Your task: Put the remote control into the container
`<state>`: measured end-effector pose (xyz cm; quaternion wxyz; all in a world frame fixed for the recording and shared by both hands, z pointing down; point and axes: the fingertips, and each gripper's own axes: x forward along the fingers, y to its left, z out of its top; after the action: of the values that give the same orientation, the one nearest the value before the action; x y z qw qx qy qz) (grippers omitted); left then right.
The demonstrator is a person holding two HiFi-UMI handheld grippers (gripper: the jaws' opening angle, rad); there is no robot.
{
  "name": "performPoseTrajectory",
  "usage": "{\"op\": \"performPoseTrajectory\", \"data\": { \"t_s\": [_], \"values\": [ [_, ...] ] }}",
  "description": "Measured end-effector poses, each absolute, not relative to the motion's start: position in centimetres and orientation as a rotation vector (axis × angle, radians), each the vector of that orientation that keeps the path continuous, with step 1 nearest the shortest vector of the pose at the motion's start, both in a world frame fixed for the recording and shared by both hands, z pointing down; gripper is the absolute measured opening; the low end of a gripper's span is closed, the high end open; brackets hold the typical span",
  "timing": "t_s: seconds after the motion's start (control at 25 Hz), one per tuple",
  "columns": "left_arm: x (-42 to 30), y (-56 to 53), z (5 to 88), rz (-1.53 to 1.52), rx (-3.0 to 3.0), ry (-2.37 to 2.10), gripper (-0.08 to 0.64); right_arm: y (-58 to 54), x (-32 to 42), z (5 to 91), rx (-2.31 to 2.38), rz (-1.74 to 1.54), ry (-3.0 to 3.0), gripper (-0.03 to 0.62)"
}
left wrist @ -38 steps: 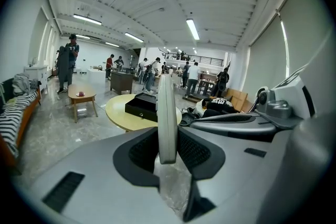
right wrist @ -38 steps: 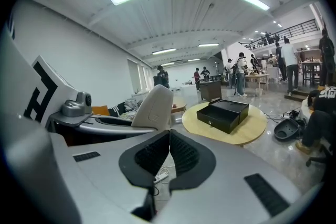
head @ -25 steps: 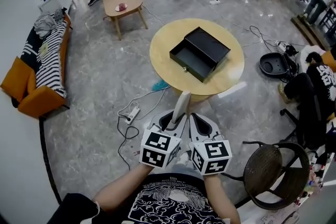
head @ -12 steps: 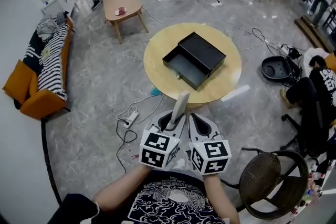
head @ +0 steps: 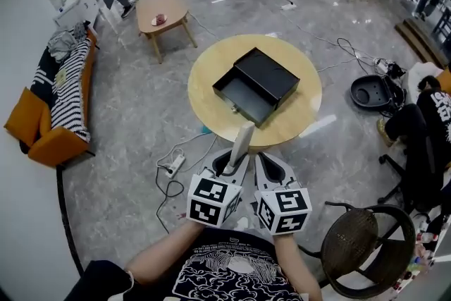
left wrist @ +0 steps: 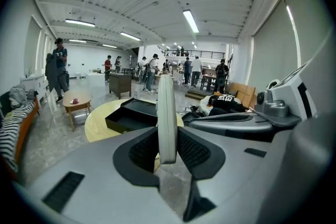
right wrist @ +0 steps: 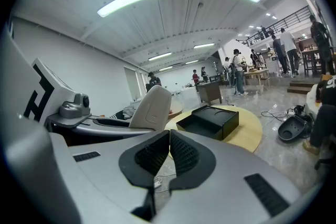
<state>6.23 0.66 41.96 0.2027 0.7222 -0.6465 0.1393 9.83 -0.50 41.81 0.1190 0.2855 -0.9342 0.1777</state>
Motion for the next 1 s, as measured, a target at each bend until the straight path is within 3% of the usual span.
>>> {"op": "performPoseTrajectory", "data": {
  "t_s": [1.0],
  "values": [
    [-1.4,-10.4,43.5,0.388,2.145,-1.611,0.107,-10.6,2.4,43.2,0.997,0.477,-2.625,0.023]
  ]
}}
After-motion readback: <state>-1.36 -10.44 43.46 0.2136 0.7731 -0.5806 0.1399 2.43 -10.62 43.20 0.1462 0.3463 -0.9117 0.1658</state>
